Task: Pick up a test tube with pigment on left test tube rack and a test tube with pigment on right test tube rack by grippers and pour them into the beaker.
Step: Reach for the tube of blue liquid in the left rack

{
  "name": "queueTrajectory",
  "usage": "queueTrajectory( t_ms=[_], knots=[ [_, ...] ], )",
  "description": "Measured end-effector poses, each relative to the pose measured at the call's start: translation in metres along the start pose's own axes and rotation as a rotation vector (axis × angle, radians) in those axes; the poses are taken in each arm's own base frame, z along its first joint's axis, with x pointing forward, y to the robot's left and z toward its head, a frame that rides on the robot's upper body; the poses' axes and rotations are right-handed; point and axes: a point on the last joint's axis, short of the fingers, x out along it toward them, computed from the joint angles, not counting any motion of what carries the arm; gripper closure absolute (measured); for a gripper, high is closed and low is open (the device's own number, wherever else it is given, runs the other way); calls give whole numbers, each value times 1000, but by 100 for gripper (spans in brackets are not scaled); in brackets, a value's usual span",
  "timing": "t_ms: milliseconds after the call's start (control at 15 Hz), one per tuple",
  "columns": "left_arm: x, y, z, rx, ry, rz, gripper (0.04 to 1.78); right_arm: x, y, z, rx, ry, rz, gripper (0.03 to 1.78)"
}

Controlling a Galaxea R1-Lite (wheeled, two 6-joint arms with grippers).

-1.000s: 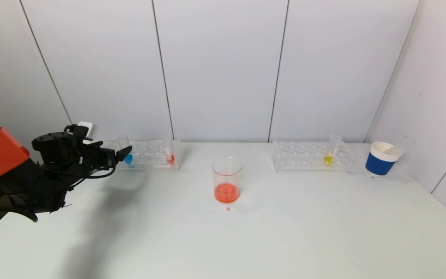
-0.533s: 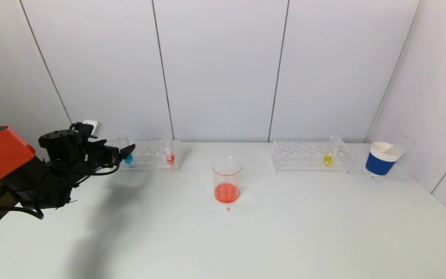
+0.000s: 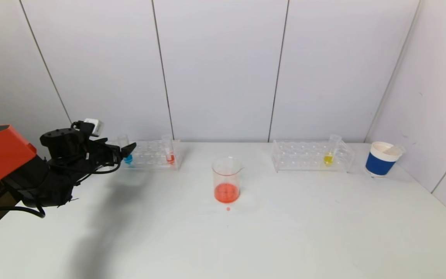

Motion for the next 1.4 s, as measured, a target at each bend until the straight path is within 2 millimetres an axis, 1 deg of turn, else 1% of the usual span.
queueTrajectory(
  t_ms=[1400],
  knots=[
    [6,-1,4,2,-6,-5,6,0,0,0,0,0,0,4]
  ],
)
